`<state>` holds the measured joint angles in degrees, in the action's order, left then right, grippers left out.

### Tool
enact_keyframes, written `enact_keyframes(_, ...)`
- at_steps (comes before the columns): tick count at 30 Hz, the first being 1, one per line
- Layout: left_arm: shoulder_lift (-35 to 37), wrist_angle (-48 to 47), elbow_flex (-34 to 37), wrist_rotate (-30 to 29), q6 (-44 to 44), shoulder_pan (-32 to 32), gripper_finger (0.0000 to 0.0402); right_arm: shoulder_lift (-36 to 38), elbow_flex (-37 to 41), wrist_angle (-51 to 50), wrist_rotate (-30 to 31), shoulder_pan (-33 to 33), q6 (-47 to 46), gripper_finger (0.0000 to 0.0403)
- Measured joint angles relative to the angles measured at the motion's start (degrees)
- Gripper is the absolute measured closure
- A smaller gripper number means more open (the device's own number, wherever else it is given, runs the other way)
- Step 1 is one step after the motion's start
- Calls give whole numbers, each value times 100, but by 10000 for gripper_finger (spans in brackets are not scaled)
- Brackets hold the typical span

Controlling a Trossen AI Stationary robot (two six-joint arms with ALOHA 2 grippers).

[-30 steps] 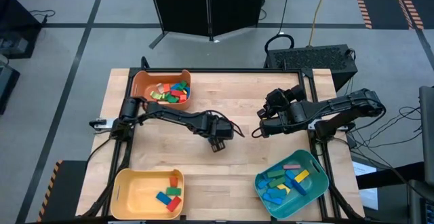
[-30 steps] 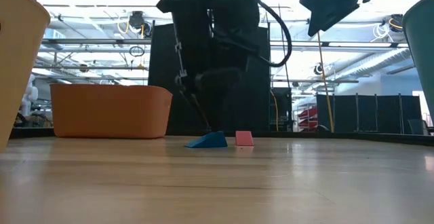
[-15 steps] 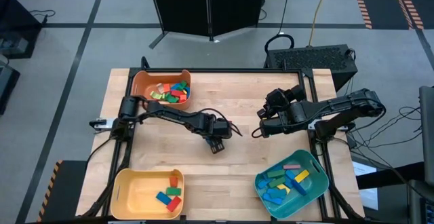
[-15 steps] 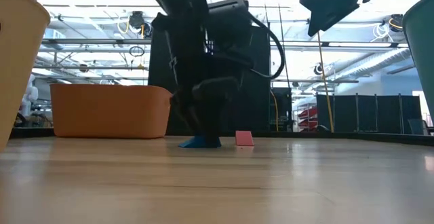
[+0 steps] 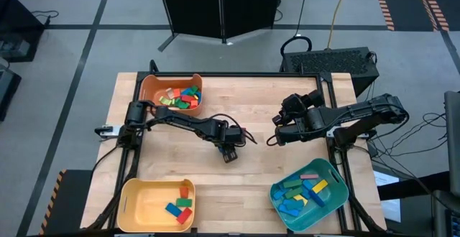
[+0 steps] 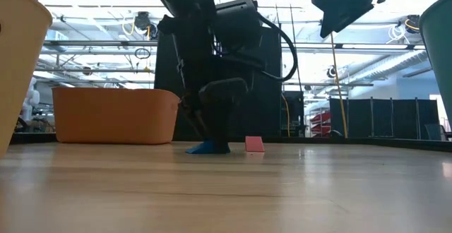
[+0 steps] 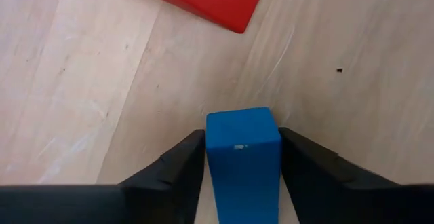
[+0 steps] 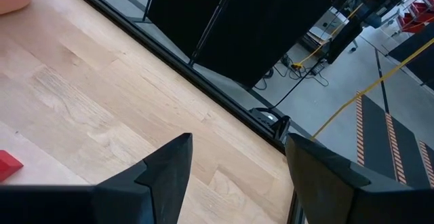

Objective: Sort blocks by size
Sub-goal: Put the blue triangular block into the yellow bin

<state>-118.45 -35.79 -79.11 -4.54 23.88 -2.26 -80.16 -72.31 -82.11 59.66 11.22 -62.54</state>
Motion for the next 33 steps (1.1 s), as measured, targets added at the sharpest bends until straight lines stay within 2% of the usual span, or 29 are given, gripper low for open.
enact_keyframes(5, 46, -13, 9, -1, -20, 0, 252, 0, 0, 4, 0, 2, 0, 179)
enact_keyframes(10, 274, -410, 52, -29, -20, -4, 260, 0, 0, 7, 3, 1, 0, 179)
enact_keyframes(15, 783, -973, 33, -514, 144, -121, 261, 0, 0, 9, 3, 2, 0, 179)
enact_keyframes(21, 1444, -1790, 26, -751, 684, -461, 262, 0, 0, 16, 4, 0, 0, 179)
enact_keyframes(30, 2134, -3095, 26, -754, 1750, -1193, 262, 0, 0, 96, 4, 2, 0, 179)
enact_keyframes(33, 2299, -3449, 26, -564, 1967, -1499, 262, 0, 0, 96, 4, 0, 0, 179)
